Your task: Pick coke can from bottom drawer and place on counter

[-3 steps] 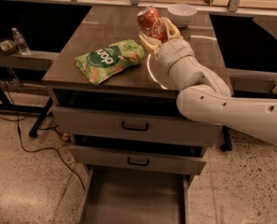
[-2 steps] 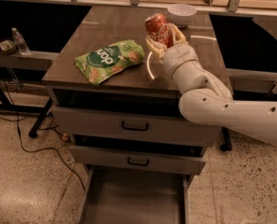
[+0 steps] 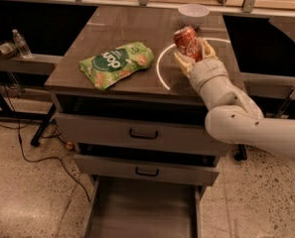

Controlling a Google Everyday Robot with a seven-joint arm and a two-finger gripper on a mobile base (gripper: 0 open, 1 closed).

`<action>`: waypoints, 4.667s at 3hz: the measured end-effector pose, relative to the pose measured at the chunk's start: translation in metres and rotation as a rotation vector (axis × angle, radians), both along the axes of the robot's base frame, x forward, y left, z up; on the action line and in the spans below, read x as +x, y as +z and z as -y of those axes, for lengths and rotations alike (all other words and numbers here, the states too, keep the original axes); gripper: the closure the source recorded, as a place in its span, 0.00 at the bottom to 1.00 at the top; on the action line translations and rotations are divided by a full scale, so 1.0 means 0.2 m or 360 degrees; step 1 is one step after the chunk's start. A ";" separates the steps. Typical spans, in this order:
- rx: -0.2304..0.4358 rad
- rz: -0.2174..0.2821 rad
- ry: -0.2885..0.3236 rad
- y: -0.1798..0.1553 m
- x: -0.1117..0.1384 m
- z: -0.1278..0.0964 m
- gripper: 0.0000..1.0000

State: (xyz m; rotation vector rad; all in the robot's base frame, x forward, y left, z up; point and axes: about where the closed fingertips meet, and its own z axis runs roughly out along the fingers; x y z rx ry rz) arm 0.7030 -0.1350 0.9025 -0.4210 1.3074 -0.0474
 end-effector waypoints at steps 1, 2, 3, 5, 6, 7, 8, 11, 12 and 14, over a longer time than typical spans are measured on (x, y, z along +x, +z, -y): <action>0.0014 -0.0062 -0.0020 -0.10 -0.05 0.06 0.98; 0.0032 -0.0099 -0.0012 -0.16 -0.08 0.07 0.75; 0.0040 -0.0114 -0.0019 -0.19 -0.11 0.08 0.52; 0.0050 -0.0125 -0.0049 -0.21 -0.15 0.13 0.05; 0.0054 -0.0130 -0.0073 -0.23 -0.19 0.16 0.00; 0.0039 -0.0116 -0.0090 -0.20 -0.21 0.19 0.00; -0.0051 0.0007 -0.0162 0.08 -0.28 0.38 0.00; 0.0101 0.0198 -0.0338 0.71 -0.28 0.74 0.00; 0.0302 0.0415 -0.0554 1.16 -0.24 1.17 0.00; 0.0316 0.0830 -0.0651 1.79 -0.39 1.37 0.00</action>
Offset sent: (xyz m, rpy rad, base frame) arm -0.0241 -0.0197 -0.0533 0.0323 0.0989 -0.0060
